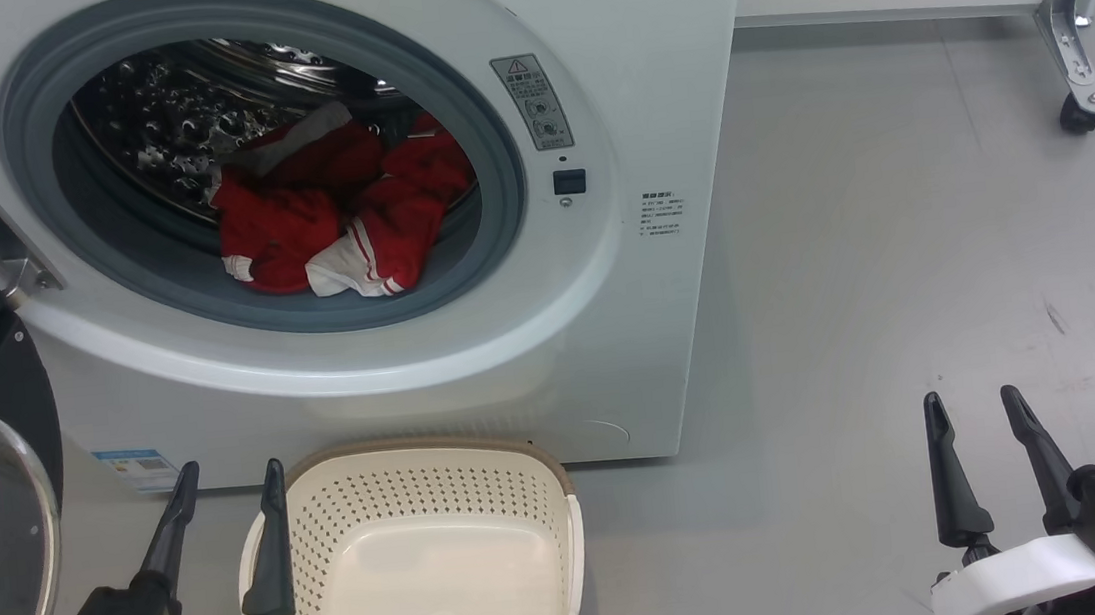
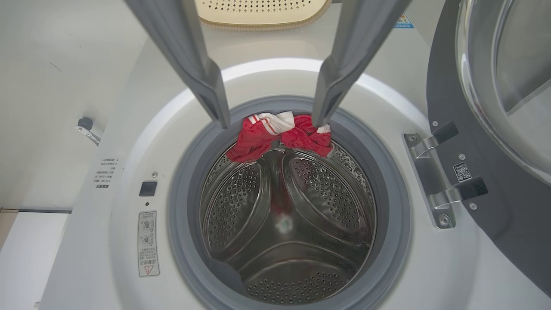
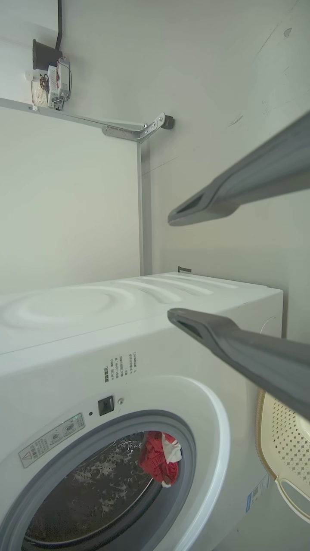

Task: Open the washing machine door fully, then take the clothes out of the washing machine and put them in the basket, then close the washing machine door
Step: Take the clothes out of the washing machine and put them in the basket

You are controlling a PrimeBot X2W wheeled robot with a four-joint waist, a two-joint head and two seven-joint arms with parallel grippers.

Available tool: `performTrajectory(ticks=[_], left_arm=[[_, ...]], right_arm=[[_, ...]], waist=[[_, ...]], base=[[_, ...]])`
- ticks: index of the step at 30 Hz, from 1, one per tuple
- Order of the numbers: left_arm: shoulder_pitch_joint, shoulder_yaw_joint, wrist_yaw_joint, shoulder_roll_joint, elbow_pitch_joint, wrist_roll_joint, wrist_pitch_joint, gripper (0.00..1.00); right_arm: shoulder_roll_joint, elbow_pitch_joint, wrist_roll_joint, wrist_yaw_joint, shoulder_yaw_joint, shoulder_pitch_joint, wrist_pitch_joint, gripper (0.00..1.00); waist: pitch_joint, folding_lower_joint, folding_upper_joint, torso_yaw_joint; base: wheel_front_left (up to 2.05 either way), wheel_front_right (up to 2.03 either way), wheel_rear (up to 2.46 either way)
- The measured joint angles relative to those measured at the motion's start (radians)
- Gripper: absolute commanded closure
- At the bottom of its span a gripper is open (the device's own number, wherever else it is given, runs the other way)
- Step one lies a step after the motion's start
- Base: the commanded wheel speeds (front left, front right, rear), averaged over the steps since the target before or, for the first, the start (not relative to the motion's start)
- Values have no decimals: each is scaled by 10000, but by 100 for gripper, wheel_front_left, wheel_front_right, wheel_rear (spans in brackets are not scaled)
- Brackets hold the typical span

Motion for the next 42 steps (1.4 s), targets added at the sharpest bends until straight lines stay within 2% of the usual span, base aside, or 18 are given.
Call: performTrajectory(ticks=[28, 36, 42], left_arm=[[-1, -50, 0, -12, -35, 184, 0, 0], [-16, -61, 0, 81, -104, 474, 0, 0], [-309, -69, 0, 399, -29, 736, 2, 0]], right_arm=[[23, -17, 2, 0, 21, -5, 0, 0], [29, -171, -96, 2, 278, -130, 0, 0], [27, -445, -198, 0, 489, -322, 0, 0]], waist=[[251, 0, 0, 11], [703, 0, 0, -104], [1233, 0, 0, -292]], base=[[0, 0, 0], [0, 0, 0], [0, 0, 0]])
